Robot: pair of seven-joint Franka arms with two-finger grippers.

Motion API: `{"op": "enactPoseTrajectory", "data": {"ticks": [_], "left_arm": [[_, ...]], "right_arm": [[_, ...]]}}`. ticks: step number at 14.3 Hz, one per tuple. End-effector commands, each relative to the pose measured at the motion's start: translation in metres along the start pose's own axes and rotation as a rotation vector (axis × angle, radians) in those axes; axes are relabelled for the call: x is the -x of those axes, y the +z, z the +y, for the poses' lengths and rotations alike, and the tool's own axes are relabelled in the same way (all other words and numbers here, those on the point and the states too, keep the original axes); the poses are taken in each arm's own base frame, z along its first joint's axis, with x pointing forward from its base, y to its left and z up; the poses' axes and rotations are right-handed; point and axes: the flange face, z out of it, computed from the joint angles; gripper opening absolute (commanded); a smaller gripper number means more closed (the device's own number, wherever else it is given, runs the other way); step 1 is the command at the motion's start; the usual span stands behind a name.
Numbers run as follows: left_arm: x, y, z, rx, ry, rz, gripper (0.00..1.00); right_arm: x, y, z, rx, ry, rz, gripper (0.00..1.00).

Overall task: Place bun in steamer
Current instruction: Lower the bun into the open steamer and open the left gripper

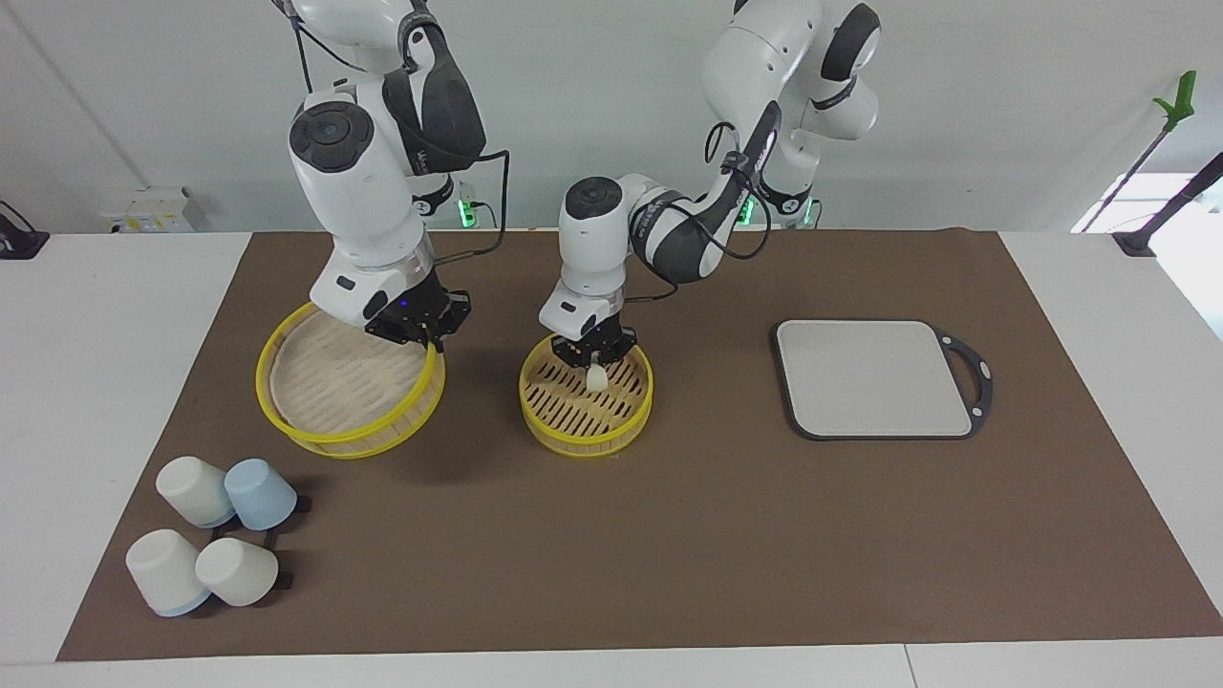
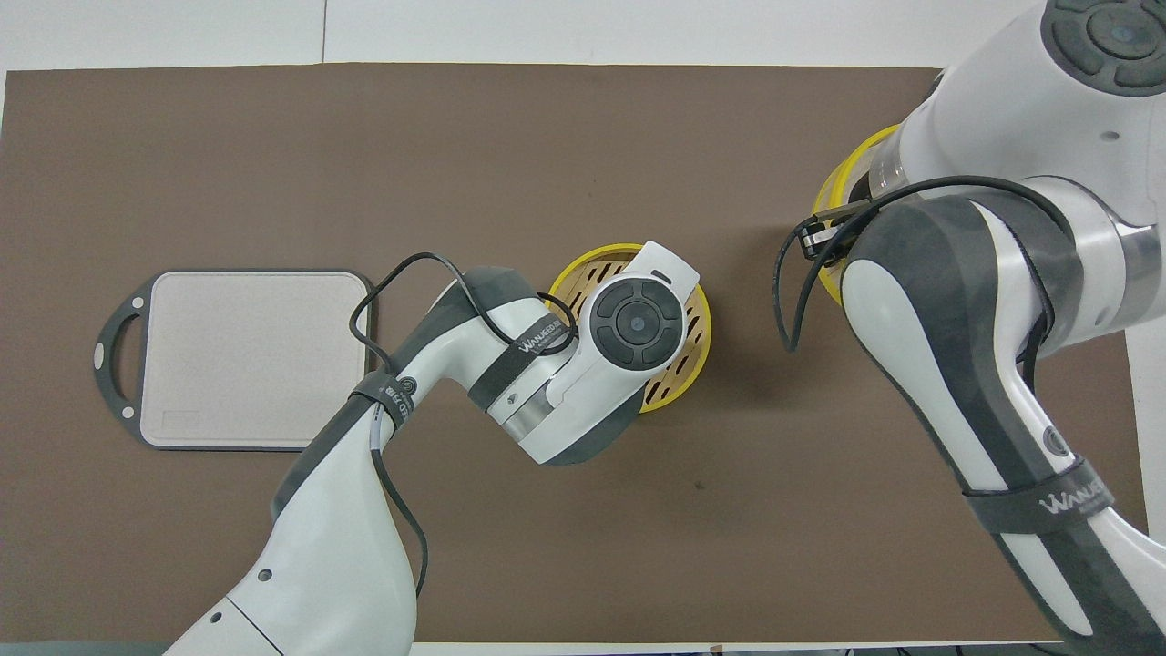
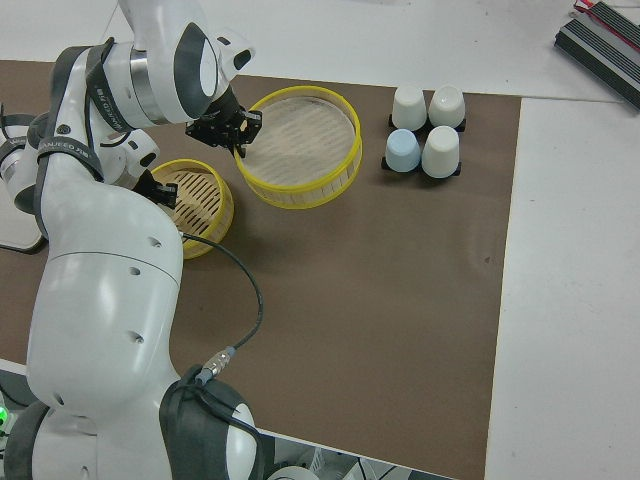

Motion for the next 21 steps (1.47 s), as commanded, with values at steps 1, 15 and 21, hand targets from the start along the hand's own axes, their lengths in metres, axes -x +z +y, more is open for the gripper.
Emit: {"op": "enactPoseTrajectory", "data": {"ticks": [1, 15, 21], "left_arm": [[0.001, 0.007, 0.002, 0.0, 0.019, 0.034, 0.19], [0.01, 0.004, 0.0, -0.035, 0.034, 0.022, 1.0], [-0.013, -0.066, -0.037, -0.039, 0.038, 0.031, 1.0]], "right_arm": [[0.007, -0.007, 0.004, -0.016, -0.012, 0.019, 0.0], [0.007, -0.007, 0.003, -0.018, -0.013, 0.022, 0.0], [0.007, -0.007, 0.003, -0.018, -0.011, 0.022, 0.0]]}}
